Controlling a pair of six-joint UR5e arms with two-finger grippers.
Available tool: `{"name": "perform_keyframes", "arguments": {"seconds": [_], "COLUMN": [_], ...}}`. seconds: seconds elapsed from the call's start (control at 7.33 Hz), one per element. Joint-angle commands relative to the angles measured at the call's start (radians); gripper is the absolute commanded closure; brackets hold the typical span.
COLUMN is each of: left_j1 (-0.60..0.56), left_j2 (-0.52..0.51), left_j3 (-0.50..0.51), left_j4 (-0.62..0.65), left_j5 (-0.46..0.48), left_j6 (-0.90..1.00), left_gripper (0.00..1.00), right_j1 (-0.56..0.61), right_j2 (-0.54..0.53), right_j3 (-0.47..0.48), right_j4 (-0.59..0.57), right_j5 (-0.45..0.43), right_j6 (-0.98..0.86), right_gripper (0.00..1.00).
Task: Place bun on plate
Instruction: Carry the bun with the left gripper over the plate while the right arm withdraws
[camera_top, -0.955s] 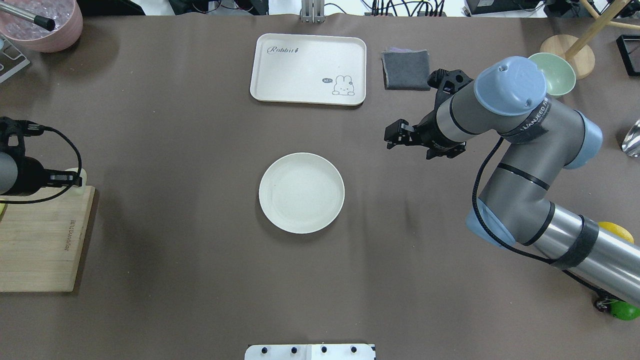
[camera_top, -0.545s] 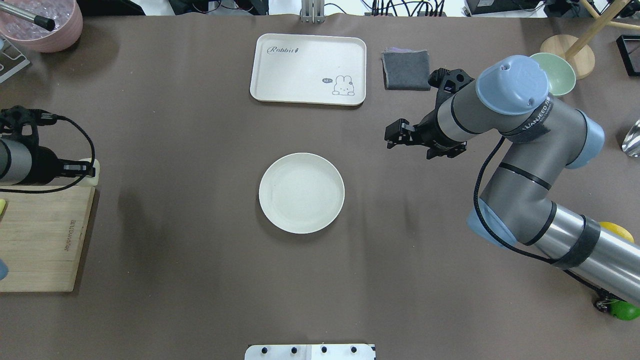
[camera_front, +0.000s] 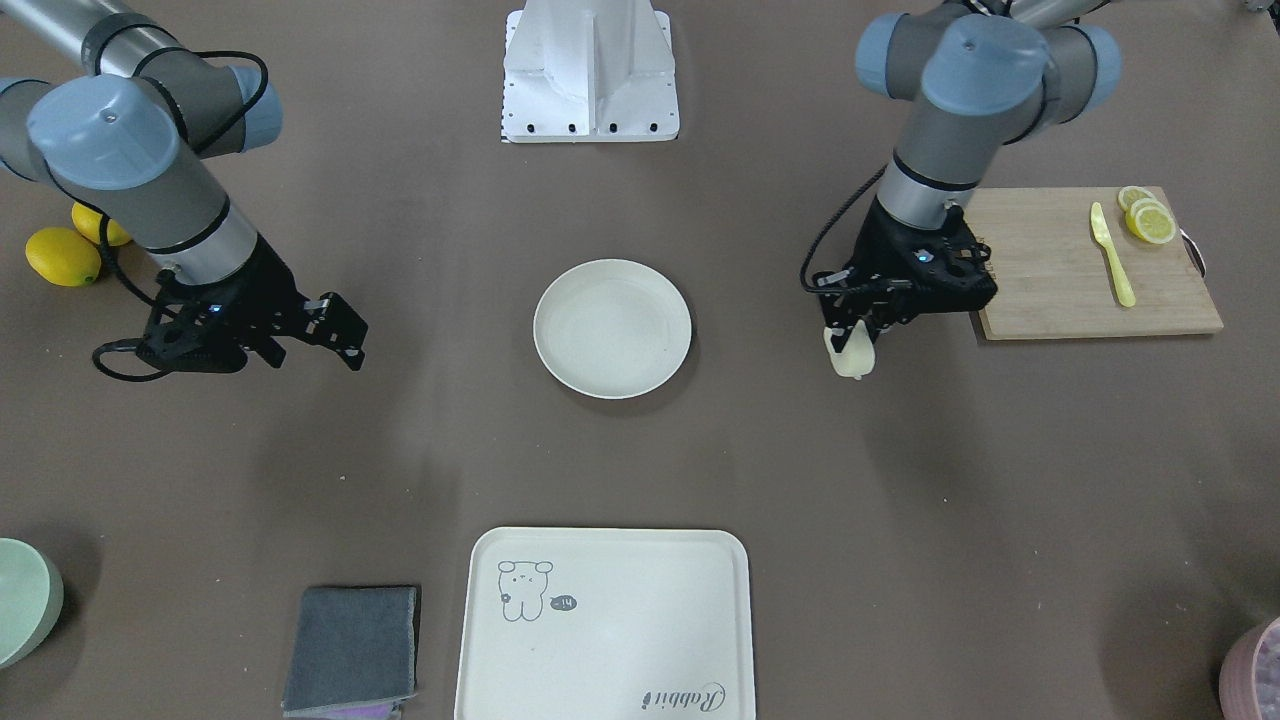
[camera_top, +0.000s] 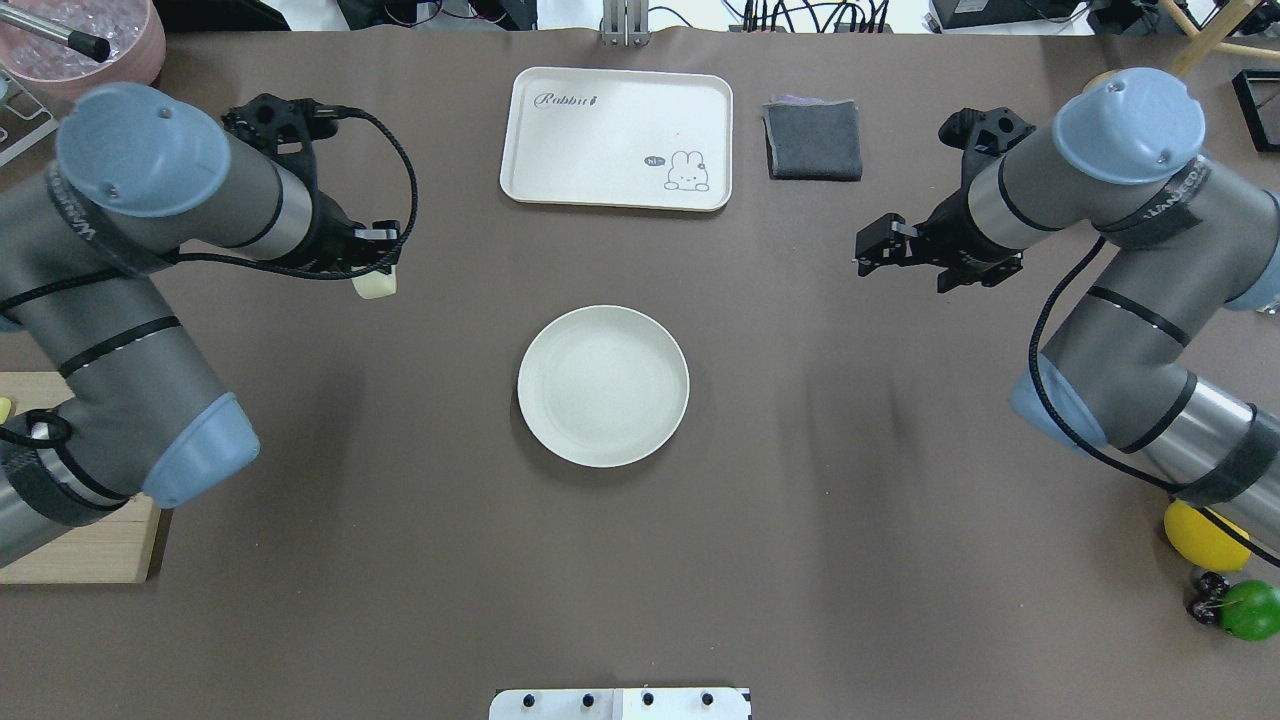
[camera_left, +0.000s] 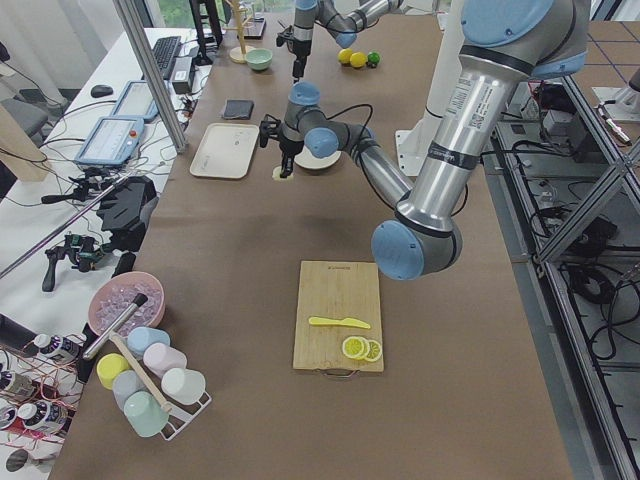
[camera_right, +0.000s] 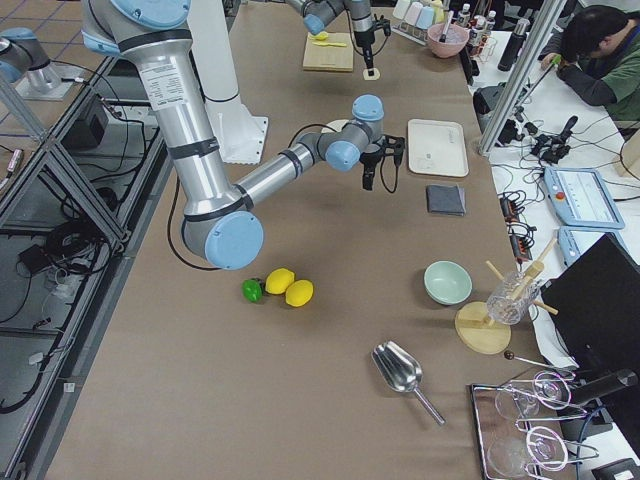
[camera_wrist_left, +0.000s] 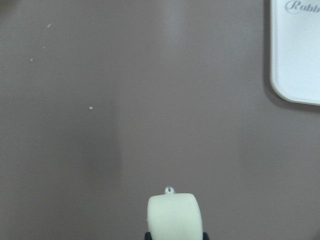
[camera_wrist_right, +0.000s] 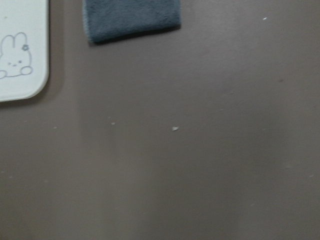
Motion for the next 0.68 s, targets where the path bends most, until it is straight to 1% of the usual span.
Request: {"name": "perform_keyframes", "arguments": {"seconds": [0.0, 0.14, 0.27, 0.41, 0.55], "left_j1": [0.094, 0.147, 0.178, 0.229, 0.273], "left_j2": [-0.118, -0.151, -0.195, -0.238, -0.260], "left_j3": [0.032, 0.048, 0.075, 0.113, 0.129], "left_j4": [0.022, 0.022, 0.023, 0.031, 0.044], "left_j5": [0.064, 0.102, 0.127, 0.182, 0.225], "left_j6": [-0.089, -0.130, -0.167, -0.195, -0.198], "left_gripper": [0.62, 0.62, 0.62, 0.62, 0.62], "right_j1": [0.147, 0.213, 0.272, 0.336, 0.402], "right_j2": [-0.118, -0.171, -0.227, -0.258, -0.269], "right_j3": [-0.009, -0.010, -0.015, -0.051, -0.106], "right_j4": [-0.015, -0.033, -0.043, -0.043, -0.041], "right_j5": [0.105, 0.143, 0.153, 0.206, 0.272], "right_j6": [-0.237, -0.347, -0.464, -0.577, -0.666], "right_gripper": [0.00, 0.00, 0.00, 0.00, 0.00]}}
